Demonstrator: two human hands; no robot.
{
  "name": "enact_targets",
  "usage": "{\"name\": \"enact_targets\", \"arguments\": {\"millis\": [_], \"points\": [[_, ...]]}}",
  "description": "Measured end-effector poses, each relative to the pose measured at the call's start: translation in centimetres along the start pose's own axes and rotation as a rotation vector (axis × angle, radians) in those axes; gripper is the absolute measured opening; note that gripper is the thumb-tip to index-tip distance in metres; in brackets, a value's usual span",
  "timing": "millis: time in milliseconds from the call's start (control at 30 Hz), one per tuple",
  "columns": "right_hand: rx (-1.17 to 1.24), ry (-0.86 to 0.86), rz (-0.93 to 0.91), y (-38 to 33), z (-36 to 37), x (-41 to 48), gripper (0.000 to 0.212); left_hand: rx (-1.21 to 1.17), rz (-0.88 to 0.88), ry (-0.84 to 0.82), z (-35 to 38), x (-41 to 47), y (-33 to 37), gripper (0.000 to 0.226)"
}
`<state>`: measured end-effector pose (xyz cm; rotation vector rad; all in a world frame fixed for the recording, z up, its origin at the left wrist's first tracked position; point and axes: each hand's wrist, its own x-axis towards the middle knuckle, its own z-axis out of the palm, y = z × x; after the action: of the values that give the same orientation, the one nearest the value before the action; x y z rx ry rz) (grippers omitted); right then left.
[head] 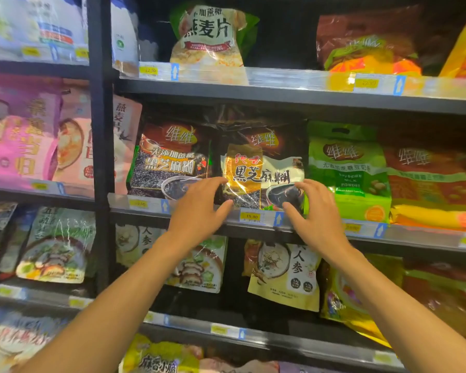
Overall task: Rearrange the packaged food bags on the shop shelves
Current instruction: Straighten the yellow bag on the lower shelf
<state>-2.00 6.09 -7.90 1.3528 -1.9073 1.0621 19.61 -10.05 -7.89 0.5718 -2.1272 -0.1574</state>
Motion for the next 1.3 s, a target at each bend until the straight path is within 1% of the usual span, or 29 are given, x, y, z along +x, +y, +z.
{"name": "enact_targets", "arguments": {"millis": [67, 167, 267, 333, 433, 533, 700, 933, 1133, 1300], "points": [[0.043, 0.051, -0.055, -0.6, 0.1, -2.7, 0.046, 0.033, 0.073, 0.04, 0.7, -2.1, -0.1, 0.049], [0.078, 0.092, -0.085, -1.5, 0.4, -6.8, 0.042, 0.09, 0.114, 0.081, 1.8, -5.5, -0.5, 0.05], [0.077, 0.1, -0.113, -1.9, 1.3, -10.4, 0.043, 0.11, 0.143, 0.105, 2.6, -9.5, -0.9, 0.046], [0.072, 0.071, -0.104, -1.9, 2.2, -12.8, 0.043, 0.101, 0.148, 0.103, 3.1, -12.2, -1.4, 0.043], [0.047, -0.017, -0.061, -1.8, 3.2, -16.0, 0.044, 0.13, 0.108, 0.04, 4.1, -16.0, -2.5, 0.042], [0.019, -0.103, 0.015, -1.2, 3.3, -18.9, 0.045, 0.152, 0.047, -0.051, 5.5, -19.3, -3.1, 0.046], [-0.023, -0.183, 0.096, 0.6, 2.4, -22.6, 0.048, 0.145, 0.003, -0.192, 7.6, -23.0, -2.5, 0.052], [-0.073, -0.227, 0.206, 4.2, 0.7, -25.9, 0.047, 0.092, 0.008, -0.253, 10.6, -23.9, -0.1, 0.054], [-0.091, -0.237, 0.28, 8.7, -1.1, -26.7, 0.049, 0.014, 0.044, -0.276, 15.4, -21.8, 2.7, 0.056], [-0.074, -0.245, 0.325, 12.8, -1.6, -26.4, 0.048, -0.007, 0.053, -0.31, 19.8, -19.6, 5.3, 0.056]]}}
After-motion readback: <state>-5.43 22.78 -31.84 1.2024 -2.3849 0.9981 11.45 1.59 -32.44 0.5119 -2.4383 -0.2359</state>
